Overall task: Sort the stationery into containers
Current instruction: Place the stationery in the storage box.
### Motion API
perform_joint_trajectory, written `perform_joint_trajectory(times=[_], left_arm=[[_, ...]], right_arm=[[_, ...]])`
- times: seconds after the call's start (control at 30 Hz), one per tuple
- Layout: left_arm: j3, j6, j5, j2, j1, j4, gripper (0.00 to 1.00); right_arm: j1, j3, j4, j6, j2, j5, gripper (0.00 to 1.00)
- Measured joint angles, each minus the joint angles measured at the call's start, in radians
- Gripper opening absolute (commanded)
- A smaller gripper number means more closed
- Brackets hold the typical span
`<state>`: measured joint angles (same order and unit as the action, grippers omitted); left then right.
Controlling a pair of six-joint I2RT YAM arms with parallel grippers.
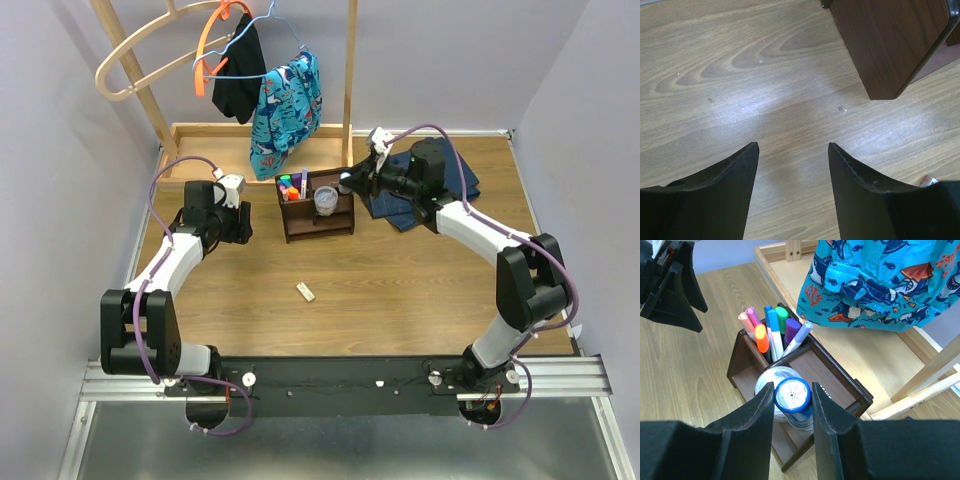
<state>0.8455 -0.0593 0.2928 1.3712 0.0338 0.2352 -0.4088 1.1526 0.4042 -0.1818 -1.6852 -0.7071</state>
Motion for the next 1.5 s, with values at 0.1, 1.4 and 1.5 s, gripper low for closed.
perform_joint_trajectory(times=[0.1,1.4,1.5], left_arm=[[0.0,0.004,0.0,0.0,0.0,-0.001,0.67],[-0.005,-0.004,0.0,0.006,0.0,-0.002,0.67],[-0.005,-0.004,0.0,0.006,0.0,-0.001,0.67]], right_arm=[[0.0,-0.002,-0.012,-0.003,0.006,0.004,0.36],[-0.003,-0.105,0.124,-0.012,-0.101,0.023,0.64],[-0.003,-0.107,0.13,-0.017,-0.101,0.034,0.64]])
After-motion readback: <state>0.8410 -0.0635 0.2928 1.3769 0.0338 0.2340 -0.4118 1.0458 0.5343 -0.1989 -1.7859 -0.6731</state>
